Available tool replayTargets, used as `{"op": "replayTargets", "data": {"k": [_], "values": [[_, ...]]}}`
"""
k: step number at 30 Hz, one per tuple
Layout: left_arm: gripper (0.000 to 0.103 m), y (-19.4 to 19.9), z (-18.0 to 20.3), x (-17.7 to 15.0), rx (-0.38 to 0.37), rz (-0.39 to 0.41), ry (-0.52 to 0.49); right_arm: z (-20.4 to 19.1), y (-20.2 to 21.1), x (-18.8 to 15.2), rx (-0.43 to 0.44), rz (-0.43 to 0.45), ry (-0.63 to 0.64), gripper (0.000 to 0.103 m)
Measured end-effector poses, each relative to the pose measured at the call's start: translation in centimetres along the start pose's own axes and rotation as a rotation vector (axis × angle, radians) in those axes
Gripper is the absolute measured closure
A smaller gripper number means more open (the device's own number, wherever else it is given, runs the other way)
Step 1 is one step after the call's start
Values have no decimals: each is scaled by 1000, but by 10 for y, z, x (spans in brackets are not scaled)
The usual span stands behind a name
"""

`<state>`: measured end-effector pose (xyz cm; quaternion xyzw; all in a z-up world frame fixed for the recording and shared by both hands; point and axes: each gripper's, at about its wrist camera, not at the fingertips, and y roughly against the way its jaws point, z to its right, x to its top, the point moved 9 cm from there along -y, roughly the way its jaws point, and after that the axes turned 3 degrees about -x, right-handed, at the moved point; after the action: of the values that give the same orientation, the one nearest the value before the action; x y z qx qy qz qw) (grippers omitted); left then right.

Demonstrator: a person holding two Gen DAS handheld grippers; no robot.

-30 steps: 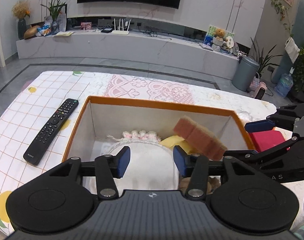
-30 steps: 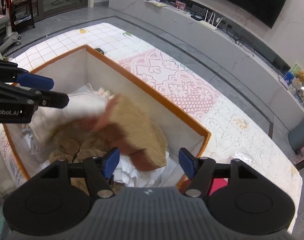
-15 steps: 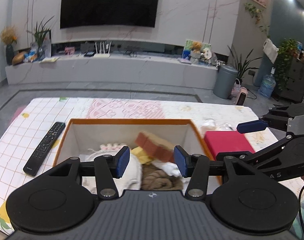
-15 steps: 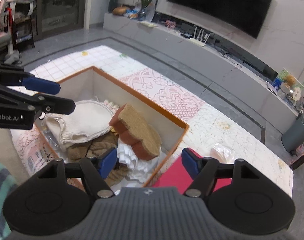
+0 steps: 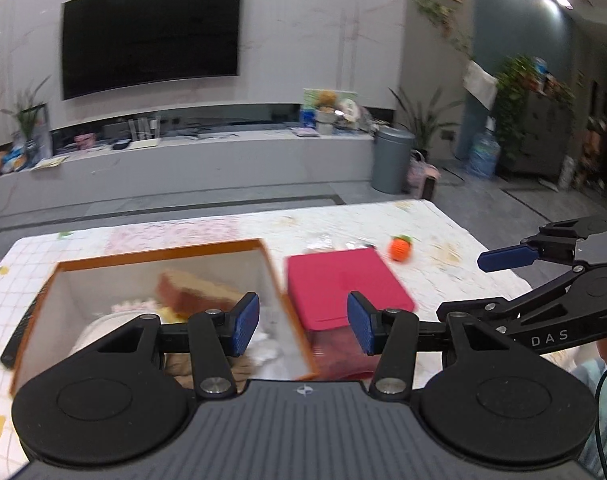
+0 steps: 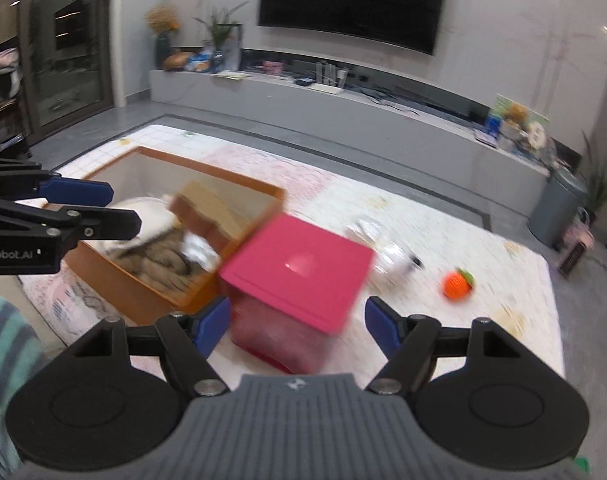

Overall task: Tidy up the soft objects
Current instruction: 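Move both tools toward the plastic bag and orange knitted fruit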

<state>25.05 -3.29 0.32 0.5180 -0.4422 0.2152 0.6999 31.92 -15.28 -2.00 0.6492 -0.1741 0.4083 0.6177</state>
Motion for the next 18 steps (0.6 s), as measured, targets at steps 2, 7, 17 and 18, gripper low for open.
{"op": "replayTargets", "data": {"k": [2,7,17,18], "values": [[45,-8,13,2,-20,-12,-19,15,2,-10,-19,-9,-23,30],[45,-28,43,1,-58,-40,-50,51,4,-34,-57,-29,-88,30],[45,-67,101,1,-127,-98,-142,107,-8,-68,-92,-59,-182,30],[45,-73,106,2,-135,-108,-159,112,-9,-70,-92,-60,-185,30]]}}
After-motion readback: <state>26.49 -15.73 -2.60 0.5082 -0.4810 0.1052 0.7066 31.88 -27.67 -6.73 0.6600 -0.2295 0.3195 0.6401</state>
